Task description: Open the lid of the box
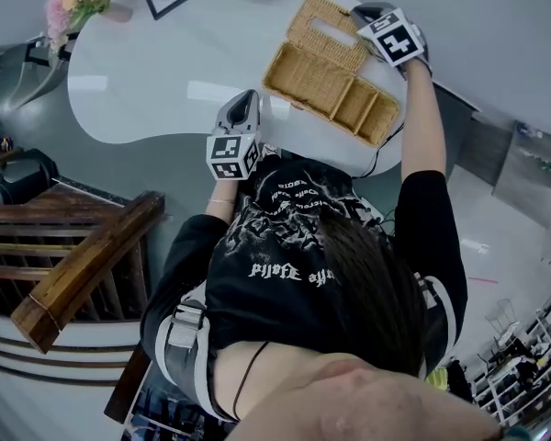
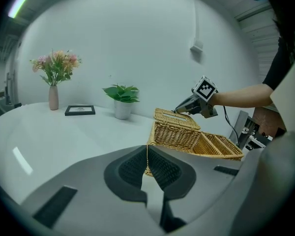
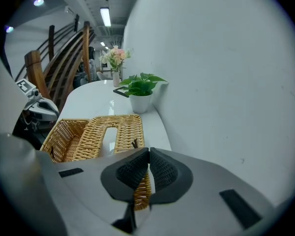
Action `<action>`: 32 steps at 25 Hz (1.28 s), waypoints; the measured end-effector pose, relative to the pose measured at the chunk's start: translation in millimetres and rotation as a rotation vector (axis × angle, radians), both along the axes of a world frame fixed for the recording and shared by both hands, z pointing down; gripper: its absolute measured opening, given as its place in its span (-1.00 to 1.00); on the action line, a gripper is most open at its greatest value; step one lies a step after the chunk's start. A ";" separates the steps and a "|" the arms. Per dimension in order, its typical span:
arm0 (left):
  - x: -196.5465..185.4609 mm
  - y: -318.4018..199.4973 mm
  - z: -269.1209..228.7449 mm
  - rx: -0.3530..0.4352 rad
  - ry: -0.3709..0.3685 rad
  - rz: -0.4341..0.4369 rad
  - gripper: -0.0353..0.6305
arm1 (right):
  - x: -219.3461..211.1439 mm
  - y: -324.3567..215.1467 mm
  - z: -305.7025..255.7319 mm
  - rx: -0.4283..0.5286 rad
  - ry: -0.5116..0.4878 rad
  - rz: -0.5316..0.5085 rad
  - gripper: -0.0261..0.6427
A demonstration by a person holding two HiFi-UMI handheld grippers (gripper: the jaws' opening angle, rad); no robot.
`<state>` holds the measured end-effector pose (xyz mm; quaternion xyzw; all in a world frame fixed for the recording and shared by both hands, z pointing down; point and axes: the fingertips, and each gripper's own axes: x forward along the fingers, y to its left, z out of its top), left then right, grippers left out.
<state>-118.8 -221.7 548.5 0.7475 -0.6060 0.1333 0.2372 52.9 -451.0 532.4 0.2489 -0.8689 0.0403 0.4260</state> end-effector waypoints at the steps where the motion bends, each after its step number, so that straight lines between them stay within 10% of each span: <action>1: -0.3 -1.2 0.6 -0.003 0.000 -0.001 -0.82 | 0.5 -1.7 4.6 -0.012 -0.002 0.004 -0.82; 32: -6.8 -6.0 5.9 -0.023 0.001 -0.053 -0.82 | 1.3 -1.7 68.7 -0.215 -0.088 0.105 -0.66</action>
